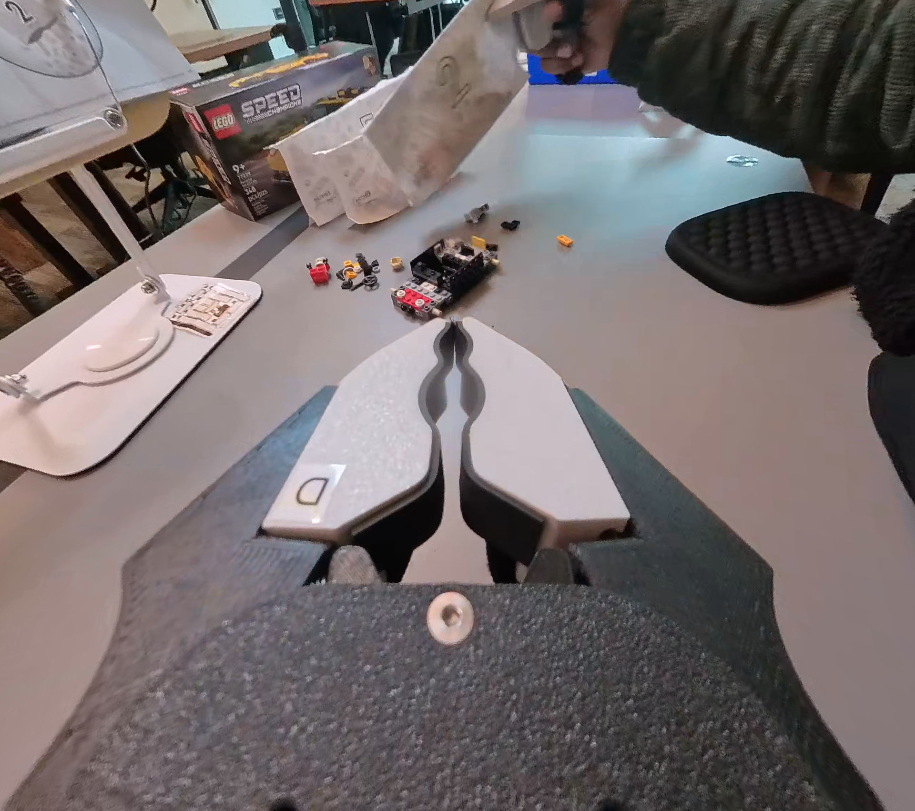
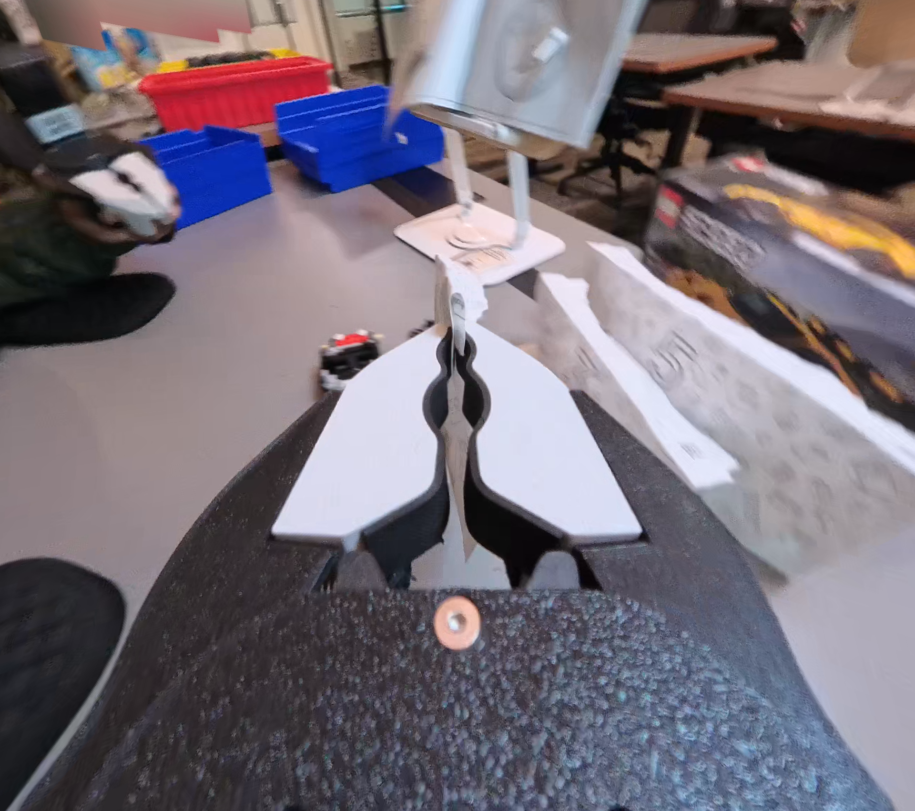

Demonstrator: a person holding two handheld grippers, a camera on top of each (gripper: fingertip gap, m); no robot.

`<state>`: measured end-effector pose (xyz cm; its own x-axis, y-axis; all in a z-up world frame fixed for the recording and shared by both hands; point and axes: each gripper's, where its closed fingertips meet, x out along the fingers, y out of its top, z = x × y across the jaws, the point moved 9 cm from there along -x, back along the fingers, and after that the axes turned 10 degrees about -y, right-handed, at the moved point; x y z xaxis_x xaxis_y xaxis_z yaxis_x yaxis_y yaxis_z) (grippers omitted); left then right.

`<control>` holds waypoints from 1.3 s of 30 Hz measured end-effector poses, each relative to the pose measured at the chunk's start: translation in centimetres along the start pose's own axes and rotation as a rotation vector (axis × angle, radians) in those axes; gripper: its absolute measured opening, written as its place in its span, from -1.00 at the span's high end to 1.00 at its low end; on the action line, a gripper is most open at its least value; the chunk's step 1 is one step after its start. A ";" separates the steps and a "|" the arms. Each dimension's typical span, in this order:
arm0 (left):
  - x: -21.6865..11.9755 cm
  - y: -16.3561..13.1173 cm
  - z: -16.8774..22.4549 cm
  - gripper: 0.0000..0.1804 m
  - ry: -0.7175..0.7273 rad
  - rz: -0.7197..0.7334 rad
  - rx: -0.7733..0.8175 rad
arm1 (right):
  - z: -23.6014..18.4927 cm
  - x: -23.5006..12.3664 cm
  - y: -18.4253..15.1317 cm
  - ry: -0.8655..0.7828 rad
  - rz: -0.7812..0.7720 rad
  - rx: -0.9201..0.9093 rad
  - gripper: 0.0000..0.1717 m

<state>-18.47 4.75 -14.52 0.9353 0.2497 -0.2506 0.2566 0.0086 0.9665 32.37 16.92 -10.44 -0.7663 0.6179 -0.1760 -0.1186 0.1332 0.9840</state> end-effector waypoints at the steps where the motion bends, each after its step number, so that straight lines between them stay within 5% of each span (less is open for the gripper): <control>1: 0.2 -0.1 0.0 1.00 -0.005 -0.007 -0.003 | 1.9 0.4 -1.4 -0.035 -0.019 0.060 1.00; 5: 0.5 -0.6 -0.1 1.00 -0.017 -0.028 -0.021 | 6.8 1.7 -6.4 -0.113 -0.050 0.272 1.00; 11: 0.9 -1.4 -0.4 1.00 -0.035 -0.043 -0.053 | 8.1 3.0 -8.9 -0.172 -0.098 0.339 0.95; 39: 1.1 -2.0 -0.3 1.00 -0.028 -0.064 -0.056 | 6.3 2.6 -8.0 -0.285 -0.172 0.196 0.73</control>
<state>-18.03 5.25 -16.67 0.9241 0.2198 -0.3126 0.3028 0.0779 0.9499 35.32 22.39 -18.97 -0.5364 0.7603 -0.3664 -0.0862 0.3826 0.9199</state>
